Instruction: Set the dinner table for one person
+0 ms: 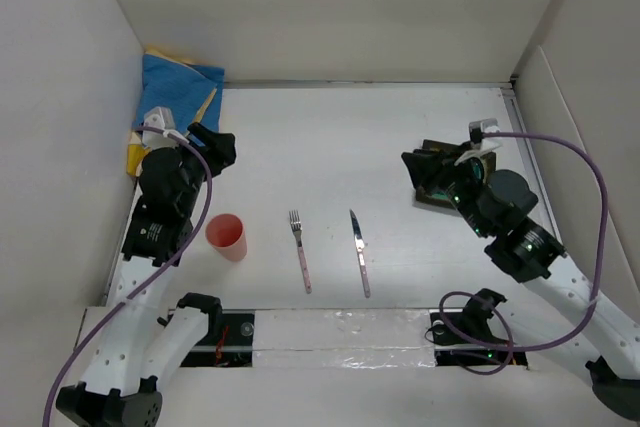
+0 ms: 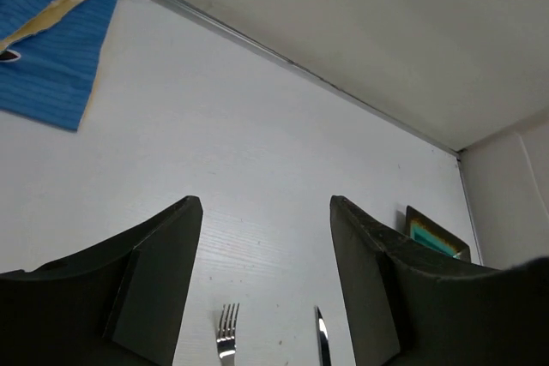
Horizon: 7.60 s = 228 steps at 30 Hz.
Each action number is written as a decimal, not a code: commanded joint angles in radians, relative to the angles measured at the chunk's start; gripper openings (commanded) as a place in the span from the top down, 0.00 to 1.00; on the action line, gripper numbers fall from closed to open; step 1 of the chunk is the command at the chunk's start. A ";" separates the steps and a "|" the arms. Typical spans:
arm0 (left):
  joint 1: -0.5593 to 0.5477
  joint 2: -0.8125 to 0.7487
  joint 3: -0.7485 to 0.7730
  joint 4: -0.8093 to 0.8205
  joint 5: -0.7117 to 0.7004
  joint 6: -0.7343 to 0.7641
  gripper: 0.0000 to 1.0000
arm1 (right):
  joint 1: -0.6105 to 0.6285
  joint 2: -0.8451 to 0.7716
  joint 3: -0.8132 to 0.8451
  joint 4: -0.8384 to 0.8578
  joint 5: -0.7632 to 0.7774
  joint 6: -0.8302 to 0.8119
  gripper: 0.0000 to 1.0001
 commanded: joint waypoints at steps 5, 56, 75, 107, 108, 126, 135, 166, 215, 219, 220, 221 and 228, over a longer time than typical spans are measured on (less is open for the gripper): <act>0.050 0.116 0.096 0.037 -0.095 -0.037 0.57 | -0.020 0.212 -0.010 0.140 -0.175 0.038 1.00; 0.560 1.230 0.366 0.007 -0.217 -0.089 0.57 | -0.038 0.372 -0.152 0.337 -0.174 0.038 0.44; 0.285 1.174 0.487 0.070 -0.048 -0.040 1.00 | -0.029 0.389 -0.155 0.357 -0.162 0.038 0.45; -0.300 0.965 0.313 0.381 -0.064 -0.167 1.00 | -0.159 0.576 -0.046 0.306 0.020 0.050 0.91; -0.300 0.875 0.232 0.407 -0.084 -0.185 1.00 | -0.175 0.606 -0.037 0.319 -0.009 0.047 0.89; -0.321 0.569 -0.230 0.610 0.026 -0.313 1.00 | -0.343 1.454 0.843 0.040 -0.212 0.205 0.37; -0.321 0.445 -0.333 0.642 0.133 -0.333 1.00 | -0.343 1.769 1.324 -0.273 -0.228 0.300 0.39; -0.321 0.282 -0.450 0.630 0.130 -0.313 1.00 | -0.314 1.631 0.980 -0.191 -0.094 0.377 0.65; -0.079 0.682 0.493 0.478 -0.108 -0.301 1.00 | -0.488 0.894 1.029 -0.195 -0.128 0.030 1.00; -0.025 0.826 0.726 0.407 -0.062 -0.288 1.00 | -0.500 1.132 1.282 -0.244 -0.172 0.041 1.00; -0.010 0.889 0.783 0.380 -0.046 -0.282 1.00 | -0.500 1.174 1.425 -0.272 -0.186 0.050 1.00; 0.024 0.917 0.891 0.320 -0.007 -0.287 1.00 | -0.523 1.217 1.501 -0.324 -0.216 0.068 1.00; 0.073 0.810 0.648 0.432 0.047 -0.314 1.00 | -0.534 1.156 1.270 -0.157 -0.293 0.104 1.00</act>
